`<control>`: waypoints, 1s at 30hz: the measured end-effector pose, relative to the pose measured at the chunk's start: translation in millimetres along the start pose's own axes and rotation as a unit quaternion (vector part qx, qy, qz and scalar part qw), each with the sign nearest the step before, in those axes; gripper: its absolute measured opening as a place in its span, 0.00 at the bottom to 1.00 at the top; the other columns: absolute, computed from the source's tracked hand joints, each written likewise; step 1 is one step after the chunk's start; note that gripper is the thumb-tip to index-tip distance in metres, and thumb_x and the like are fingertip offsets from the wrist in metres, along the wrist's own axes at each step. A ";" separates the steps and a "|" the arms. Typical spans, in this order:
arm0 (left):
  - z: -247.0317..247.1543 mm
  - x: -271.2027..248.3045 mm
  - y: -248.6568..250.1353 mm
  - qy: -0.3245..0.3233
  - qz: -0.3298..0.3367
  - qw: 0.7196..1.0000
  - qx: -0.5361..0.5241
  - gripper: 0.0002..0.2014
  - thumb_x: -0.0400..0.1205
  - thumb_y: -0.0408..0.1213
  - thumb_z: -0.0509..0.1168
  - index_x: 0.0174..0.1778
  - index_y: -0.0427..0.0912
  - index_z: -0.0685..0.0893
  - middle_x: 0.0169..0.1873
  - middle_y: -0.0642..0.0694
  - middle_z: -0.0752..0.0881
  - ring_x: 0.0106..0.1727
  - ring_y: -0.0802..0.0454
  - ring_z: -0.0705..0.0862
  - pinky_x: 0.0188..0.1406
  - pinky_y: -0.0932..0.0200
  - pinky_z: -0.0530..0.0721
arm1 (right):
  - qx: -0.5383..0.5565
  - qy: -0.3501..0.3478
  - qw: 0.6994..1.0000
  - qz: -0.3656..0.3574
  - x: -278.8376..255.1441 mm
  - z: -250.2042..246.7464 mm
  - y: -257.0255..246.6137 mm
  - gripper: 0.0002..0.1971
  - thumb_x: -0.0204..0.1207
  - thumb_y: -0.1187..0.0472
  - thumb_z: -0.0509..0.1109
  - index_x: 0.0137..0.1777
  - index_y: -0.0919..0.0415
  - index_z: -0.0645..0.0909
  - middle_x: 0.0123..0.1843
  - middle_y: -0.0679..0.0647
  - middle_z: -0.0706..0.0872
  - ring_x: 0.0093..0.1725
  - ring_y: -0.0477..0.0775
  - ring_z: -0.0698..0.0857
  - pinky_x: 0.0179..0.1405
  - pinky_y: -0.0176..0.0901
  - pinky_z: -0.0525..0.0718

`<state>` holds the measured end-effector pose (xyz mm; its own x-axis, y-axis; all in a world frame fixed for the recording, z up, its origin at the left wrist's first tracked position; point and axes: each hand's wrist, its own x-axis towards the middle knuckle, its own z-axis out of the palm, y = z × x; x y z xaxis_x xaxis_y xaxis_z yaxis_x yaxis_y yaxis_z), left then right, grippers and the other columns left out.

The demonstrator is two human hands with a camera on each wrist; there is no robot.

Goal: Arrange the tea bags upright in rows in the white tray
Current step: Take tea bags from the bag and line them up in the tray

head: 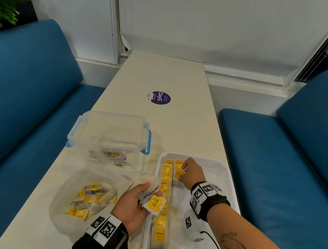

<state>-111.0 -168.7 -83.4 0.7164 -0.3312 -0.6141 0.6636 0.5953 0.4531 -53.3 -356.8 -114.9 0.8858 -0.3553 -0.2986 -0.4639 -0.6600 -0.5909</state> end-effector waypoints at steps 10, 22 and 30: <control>-3.7 -1.5 -3.2 0.000 -0.002 1.000 0.002 0.15 0.82 0.29 0.59 0.64 0.31 0.78 0.34 0.36 0.90 0.29 0.43 0.90 0.21 0.54 0.87 | 0.060 0.056 0.996 0.018 0.9 2.2 3.5 0.16 0.70 0.75 0.71 0.47 0.59 0.68 0.37 0.52 0.76 0.41 0.57 0.80 0.45 0.47 0.81; -6.3 -5.5 0.2 0.001 -0.004 1.000 -0.014 0.13 0.82 0.29 0.58 0.61 0.32 0.78 0.33 0.37 0.91 0.29 0.43 0.90 0.22 0.53 0.88 | 0.106 0.019 0.994 0.026 4.4 -2.3 8.5 0.16 0.71 0.78 0.61 0.31 0.55 0.70 0.41 0.59 0.81 0.41 0.60 0.82 0.31 0.48 0.84; -2.8 -3.8 -1.5 -0.009 0.000 1.000 0.003 0.09 0.82 0.29 0.58 0.55 0.32 0.81 0.32 0.37 0.90 0.28 0.45 0.90 0.22 0.55 0.87 | 0.129 -0.064 0.987 0.071 -5.8 -17.4 11.4 0.15 0.75 0.77 0.62 0.35 0.58 0.68 0.34 0.57 0.82 0.29 0.53 0.82 0.21 0.41 0.81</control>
<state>-115.4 -166.2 -83.5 0.7203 -0.3448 -0.6019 0.6649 0.5902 0.4577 -63.9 -373.8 -106.8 0.8143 -0.3338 -0.4748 -0.5791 -0.4127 -0.7031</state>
